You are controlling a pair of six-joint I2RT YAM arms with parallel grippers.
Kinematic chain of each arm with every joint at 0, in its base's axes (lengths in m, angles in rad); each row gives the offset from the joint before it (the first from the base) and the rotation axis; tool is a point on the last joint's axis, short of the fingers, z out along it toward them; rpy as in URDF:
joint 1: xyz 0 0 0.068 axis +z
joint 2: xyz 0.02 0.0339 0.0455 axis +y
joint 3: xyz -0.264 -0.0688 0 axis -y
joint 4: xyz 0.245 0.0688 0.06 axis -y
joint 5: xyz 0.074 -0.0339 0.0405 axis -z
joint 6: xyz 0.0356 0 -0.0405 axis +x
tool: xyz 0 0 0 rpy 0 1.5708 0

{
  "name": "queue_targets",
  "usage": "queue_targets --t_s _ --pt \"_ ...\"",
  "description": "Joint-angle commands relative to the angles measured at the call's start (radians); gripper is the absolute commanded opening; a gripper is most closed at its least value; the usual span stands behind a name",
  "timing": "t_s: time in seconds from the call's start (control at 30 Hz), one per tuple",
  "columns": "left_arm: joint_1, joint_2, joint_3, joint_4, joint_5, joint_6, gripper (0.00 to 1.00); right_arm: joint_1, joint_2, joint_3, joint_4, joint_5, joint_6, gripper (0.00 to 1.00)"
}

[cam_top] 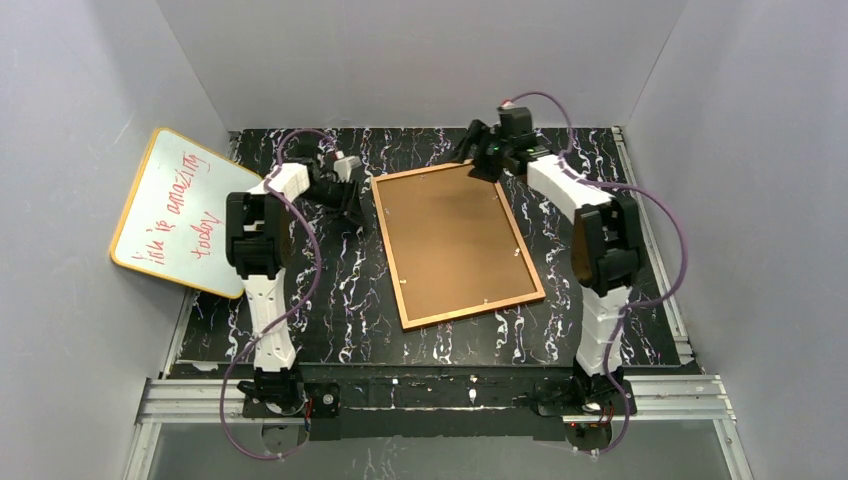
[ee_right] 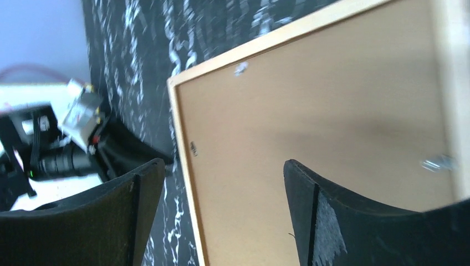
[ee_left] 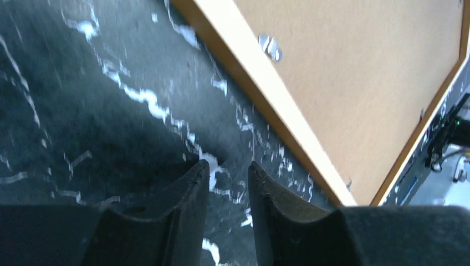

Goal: Put the photo into the frame
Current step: Adjust the photo frame at the center of the board.

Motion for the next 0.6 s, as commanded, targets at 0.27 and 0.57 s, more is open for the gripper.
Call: queue_targets --t_s 0.27,0.57 --pt "-0.099 0.127 0.235 0.055 -0.132 -0.157 0.29 0.172 0.353 0.353 0.005 -0.29 -0.133 0.84" --pt "-0.106 0.158 0.254 0.038 -0.129 -0.163 0.23 0.201 0.459 0.404 0.036 -0.329 -0.125 0.82"
